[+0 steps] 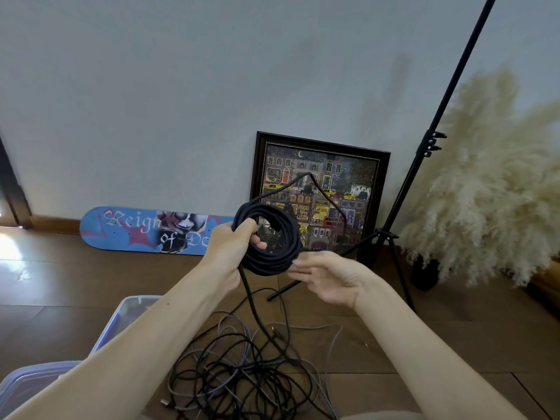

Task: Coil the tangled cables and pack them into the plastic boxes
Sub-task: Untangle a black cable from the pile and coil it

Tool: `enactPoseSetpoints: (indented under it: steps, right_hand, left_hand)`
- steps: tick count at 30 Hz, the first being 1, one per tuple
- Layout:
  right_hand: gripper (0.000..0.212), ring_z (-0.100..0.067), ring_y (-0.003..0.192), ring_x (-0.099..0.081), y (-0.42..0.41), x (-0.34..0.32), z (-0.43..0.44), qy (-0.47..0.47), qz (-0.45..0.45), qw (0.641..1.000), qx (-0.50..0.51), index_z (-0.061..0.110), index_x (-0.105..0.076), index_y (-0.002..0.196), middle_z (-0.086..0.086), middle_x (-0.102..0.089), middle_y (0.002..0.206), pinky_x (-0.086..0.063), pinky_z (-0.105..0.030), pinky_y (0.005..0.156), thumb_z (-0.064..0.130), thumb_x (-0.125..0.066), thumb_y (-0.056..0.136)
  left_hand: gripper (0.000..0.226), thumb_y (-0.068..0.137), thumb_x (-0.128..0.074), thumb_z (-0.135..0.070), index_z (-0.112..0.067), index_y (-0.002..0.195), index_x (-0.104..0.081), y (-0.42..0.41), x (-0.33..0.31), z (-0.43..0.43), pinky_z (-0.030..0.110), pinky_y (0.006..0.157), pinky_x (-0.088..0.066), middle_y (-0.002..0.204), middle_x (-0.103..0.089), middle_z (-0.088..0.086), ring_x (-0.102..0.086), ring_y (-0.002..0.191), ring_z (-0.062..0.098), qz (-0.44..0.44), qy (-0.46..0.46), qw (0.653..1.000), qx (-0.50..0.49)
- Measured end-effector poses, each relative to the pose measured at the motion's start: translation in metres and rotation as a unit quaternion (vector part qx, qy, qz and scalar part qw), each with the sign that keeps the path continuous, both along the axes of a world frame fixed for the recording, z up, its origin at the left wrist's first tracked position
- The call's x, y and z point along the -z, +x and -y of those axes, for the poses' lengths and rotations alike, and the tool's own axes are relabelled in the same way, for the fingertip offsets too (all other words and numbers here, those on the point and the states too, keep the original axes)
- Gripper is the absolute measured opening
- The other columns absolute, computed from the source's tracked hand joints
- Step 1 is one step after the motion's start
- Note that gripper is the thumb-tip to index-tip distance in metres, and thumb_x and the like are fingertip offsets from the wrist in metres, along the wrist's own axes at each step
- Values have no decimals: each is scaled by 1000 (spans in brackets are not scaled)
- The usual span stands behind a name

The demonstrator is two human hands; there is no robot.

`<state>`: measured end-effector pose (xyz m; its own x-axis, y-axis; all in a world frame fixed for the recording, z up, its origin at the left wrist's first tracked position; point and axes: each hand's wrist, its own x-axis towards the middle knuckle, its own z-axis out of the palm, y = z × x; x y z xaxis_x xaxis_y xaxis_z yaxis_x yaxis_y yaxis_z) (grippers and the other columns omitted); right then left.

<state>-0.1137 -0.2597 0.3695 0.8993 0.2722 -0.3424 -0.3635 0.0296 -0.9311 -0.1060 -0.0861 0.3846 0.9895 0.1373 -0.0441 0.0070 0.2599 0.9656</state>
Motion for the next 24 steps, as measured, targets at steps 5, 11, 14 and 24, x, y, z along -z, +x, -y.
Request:
enactPoseSetpoints:
  steps: [5, 11, 14, 24]
  right_hand:
    - [53, -28, 108, -60, -1, -1, -3, 252, 45, 966, 30, 4, -60, 118, -16, -61, 121, -43, -44, 103, 24, -80, 73]
    - [38, -32, 109, -64, -4, -7, -8, 298, 43, 946, 124, 18, -48, 135, -18, -65, 118, -52, -46, 94, 33, -40, 101]
    - [33, -34, 113, -62, -11, -11, -18, 274, 53, 956, 89, 27, -52, 122, -20, -67, 115, -47, -49, 98, 45, -35, 99]
    - [46, -33, 104, -67, -13, -12, -16, 252, 35, 966, 37, 20, -62, 125, -28, -64, 116, -58, -40, 83, 41, -61, 84]
  left_hand:
    - [29, 89, -50, -7, -10, 60, -47, 0, -6, 4, 25, 59, -43, 37, -49, -5, -51, 49, 13, -40, -87, 995, -4]
    - [24, 89, -48, -6, -11, 66, -46, 6, -1, -5, 12, 37, -41, 43, -44, -5, -46, 33, 3, -117, -246, 962, 31]
    - [22, 89, -48, -6, -12, 68, -46, 7, 1, -5, 13, 37, -41, 43, -44, -5, -46, 33, 3, -120, -239, 962, 46]
    - [26, 91, -47, -3, -8, 66, -47, -8, -5, 7, 13, 35, -40, 41, -45, -3, -45, 31, 5, -114, -130, 979, 109]
